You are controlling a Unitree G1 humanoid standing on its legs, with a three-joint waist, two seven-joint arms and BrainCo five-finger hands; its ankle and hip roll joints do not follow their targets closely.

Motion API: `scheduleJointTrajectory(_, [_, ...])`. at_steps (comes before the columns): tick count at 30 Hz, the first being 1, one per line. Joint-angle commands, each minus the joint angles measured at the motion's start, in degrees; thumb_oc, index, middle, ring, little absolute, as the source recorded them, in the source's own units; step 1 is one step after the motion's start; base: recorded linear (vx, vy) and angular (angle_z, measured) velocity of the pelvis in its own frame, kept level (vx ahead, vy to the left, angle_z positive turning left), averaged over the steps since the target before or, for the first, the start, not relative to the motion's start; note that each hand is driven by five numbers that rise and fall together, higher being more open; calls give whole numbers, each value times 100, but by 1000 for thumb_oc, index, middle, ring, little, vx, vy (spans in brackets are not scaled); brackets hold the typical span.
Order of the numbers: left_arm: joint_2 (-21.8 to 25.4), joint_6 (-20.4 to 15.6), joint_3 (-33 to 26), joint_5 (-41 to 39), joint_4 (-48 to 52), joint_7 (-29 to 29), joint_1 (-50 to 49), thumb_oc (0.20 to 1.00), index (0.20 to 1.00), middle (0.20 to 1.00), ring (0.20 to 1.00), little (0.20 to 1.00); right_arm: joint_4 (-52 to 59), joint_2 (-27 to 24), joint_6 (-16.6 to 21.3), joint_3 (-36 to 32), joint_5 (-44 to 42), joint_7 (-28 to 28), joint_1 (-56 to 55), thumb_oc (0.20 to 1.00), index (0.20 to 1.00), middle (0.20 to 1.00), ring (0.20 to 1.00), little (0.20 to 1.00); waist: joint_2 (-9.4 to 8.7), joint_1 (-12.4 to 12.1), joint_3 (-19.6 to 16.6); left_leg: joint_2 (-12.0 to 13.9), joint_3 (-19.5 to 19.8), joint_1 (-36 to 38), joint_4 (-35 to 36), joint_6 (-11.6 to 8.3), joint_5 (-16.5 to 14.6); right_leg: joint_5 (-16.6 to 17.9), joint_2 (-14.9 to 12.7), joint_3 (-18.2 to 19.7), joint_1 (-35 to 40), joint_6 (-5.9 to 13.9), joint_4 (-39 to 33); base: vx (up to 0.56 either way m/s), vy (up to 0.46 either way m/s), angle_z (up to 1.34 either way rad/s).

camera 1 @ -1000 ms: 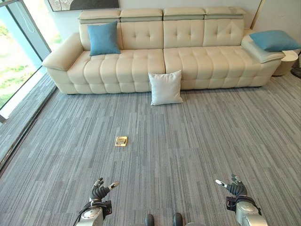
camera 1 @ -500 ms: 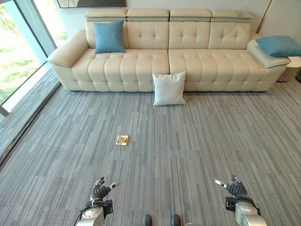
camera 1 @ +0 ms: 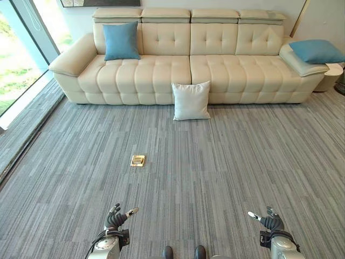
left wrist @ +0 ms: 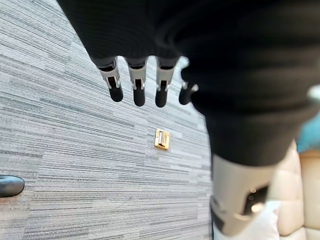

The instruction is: Pick up all the scattered cushions and arrange them neatly on the sofa.

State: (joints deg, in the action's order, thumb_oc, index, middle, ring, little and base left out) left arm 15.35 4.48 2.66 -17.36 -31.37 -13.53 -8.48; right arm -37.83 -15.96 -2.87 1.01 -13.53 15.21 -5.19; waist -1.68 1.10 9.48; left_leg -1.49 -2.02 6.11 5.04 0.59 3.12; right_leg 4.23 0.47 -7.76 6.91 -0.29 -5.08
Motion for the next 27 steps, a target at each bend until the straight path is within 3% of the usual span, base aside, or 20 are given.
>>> scheduleJointTrajectory(1, [97,-127,178,-41,216,-35,256,1000,1000,1000,1000,1000,-31,-63,152,-249,-68,141,240,1000,1000,1000,1000,1000,71,-8,-6,83,-287,234,-4,-201,-641,-939,-174,19,277,415,8,1,22,-5])
scheduleJointTrajectory(14, [113,-181,180,-149,204,-231,352,1000,1000,1000,1000,1000,160,-45,179,-102,-102,226,473,1000,1000,1000,1000,1000,53,-72,343,-6,-219,-182,-4,-64,-569,-843,-244,-52,-74,455,8,9,47,0])
scheduleJointTrajectory(16, [123,-193,150,-207,186,-300,368,1000,1000,1000,1000,1000,196,-47,169,-109,-80,271,511,1000,1000,1000,1000,1000,80,-104,396,-45,-189,-246,-4,41,-590,-982,-294,-28,-333,464,470,29,161,1])
scheduleJointTrajectory(18, [155,-211,135,-244,141,-381,437,1000,1000,1000,1000,1000,220,-26,196,-92,-117,268,565,1000,1000,1000,1000,1000,122,-101,547,-95,-165,-339,-4,146,-560,-1146,-386,28,-932,523,1466,-40,187,-2])
scheduleJointTrajectory(21, [195,-200,84,-226,116,-416,461,1000,1000,1000,1000,1000,325,-4,207,-71,-114,258,542,1000,1000,1000,1000,1000,124,-101,783,-246,-204,-284,-4,365,-635,-783,-649,109,-1840,629,3208,6,230,-14])
scheduleJointTrajectory(22, [181,-207,84,-210,97,-456,459,1000,1000,1000,1000,1000,301,25,210,-49,-105,285,499,1000,1000,1000,1000,1000,165,-104,904,-282,-222,-167,-4,387,-702,-687,-706,139,-2169,585,3729,69,161,-4])
scheduleJointTrajectory(24, [165,-232,60,-211,128,-479,460,1000,1000,1000,1000,1000,249,26,201,-49,-98,291,485,1000,1000,1000,1000,1000,161,-150,928,-296,-271,-75,-4,379,-748,-736,-700,120,-2368,571,3694,131,68,3])
scheduleJointTrajectory(26, [131,-270,38,-267,91,-499,491,1000,1000,1000,1000,1000,105,14,188,-85,-137,320,501,1000,1000,1000,1000,1000,188,-143,969,-262,-303,90,-4,312,-837,-700,-544,22,-2437,586,2919,225,-21,-3])
scheduleJointTrajectory(27, [111,-293,21,-293,49,-523,540,1000,1000,1000,1000,1000,49,29,208,-127,-202,371,513,1000,1000,1000,1000,1000,193,-117,975,-266,-298,187,-4,269,-907,-483,-444,8,-2421,654,2127,344,-93,-9])
